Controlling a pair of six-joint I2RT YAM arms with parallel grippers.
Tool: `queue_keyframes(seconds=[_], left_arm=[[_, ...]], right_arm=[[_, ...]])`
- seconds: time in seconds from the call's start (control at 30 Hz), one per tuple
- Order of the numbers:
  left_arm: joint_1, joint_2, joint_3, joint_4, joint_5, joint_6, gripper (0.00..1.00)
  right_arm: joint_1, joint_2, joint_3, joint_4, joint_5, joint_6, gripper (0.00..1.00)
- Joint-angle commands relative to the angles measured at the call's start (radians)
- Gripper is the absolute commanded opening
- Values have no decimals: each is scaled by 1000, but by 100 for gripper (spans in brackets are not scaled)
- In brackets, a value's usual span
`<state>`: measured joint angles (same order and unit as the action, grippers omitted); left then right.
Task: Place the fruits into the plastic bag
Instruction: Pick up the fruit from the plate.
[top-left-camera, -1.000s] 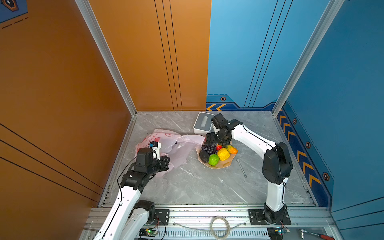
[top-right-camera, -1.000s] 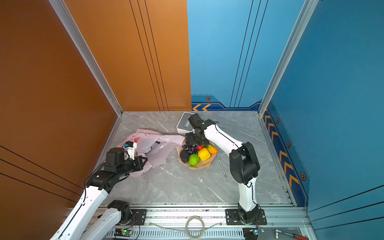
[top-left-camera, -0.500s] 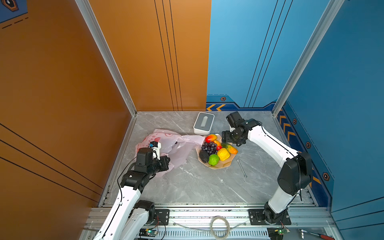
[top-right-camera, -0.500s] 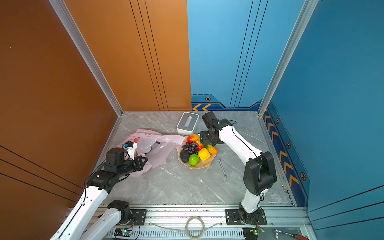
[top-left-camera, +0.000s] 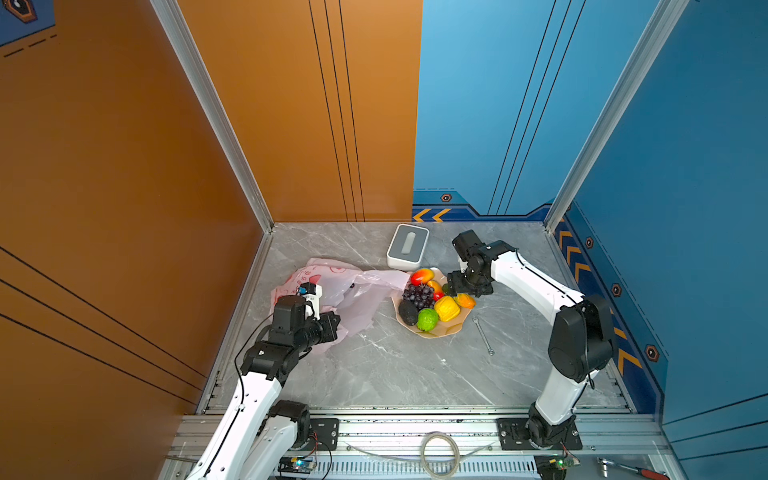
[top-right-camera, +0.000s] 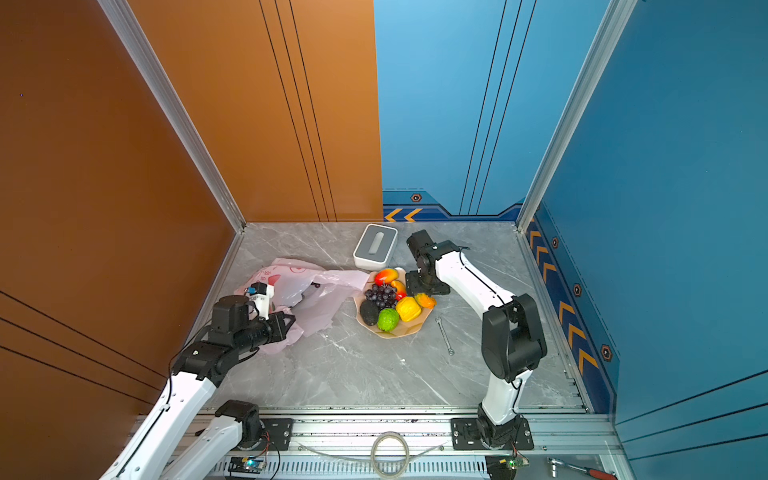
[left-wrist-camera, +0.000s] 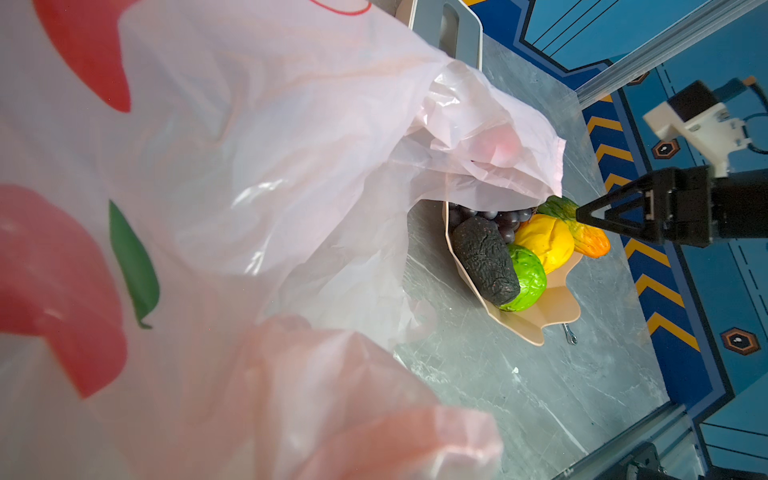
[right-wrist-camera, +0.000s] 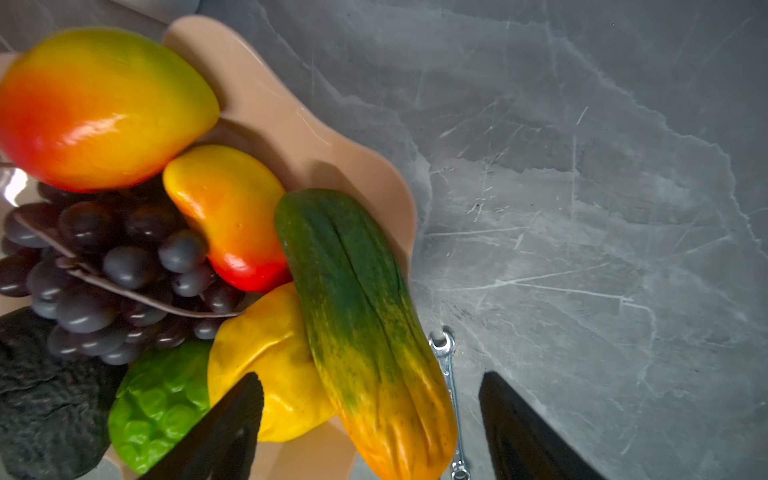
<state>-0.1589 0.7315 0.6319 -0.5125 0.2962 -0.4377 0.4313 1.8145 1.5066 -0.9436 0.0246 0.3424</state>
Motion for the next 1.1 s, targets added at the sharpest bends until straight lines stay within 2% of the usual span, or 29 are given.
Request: queue_keyframes(seconds=[0.0,0.33,1.07], left_arm=[[-9,-12,7,5,-6,-3,0],[-11,-17,8,2,-14,0,0],[-13,-26,8,-3,-28,-1,0]], right_arm=[[-6,39,44,-46,21,-31,80],[-11,112,80,-44,19,-39,76],[6,88,88,-57,44,-52,48]])
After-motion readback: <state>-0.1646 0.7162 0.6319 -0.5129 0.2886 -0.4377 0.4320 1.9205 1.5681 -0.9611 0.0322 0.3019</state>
